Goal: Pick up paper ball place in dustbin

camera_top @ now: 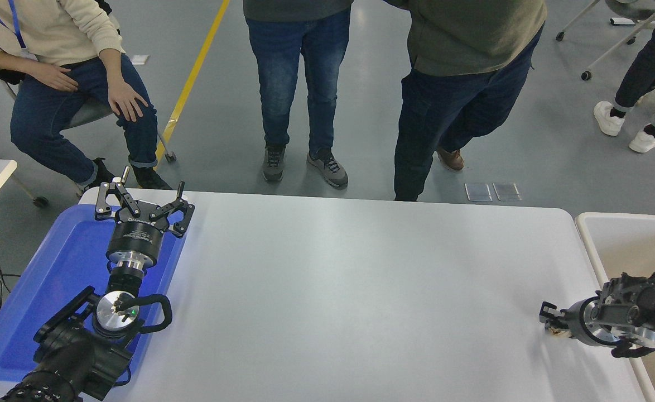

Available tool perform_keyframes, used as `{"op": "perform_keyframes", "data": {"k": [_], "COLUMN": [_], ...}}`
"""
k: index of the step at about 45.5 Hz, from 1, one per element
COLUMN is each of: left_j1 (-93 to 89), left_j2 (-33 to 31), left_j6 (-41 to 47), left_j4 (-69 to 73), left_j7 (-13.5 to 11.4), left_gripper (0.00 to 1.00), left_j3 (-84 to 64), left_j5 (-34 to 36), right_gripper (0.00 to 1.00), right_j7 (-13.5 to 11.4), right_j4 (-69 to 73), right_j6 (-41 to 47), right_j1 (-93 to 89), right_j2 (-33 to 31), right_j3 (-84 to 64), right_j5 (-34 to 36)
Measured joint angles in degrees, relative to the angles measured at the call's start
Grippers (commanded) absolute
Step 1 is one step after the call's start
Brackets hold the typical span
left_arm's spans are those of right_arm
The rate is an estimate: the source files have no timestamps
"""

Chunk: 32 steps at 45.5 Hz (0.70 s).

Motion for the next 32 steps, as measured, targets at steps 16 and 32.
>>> {"op": "perform_keyframes", "data": {"k": [16,32], "left_j1": [0.00,0.00], "left_j2": [-0.01,0.00], "left_j6": [0.00,-0.03], "left_j4": [0.00,0.00], "left_j7": [-0.02,0.06], "left_gripper": [1.00,1.00], "left_j3": [0.01,0.02], "left_j5": [0.02,0.05], "right_gripper": [0.00,0.00], "right_j7": [-0.36,-0.75], "right_j4": [2.66,8.98], "right_j6": [0.32,2.83], "right_j1": [2.28,8.88], "right_j2": [-2.62,-6.90], "right_j3": [-0.20,-2.48], "right_j5": [1.21,-2.00]}}
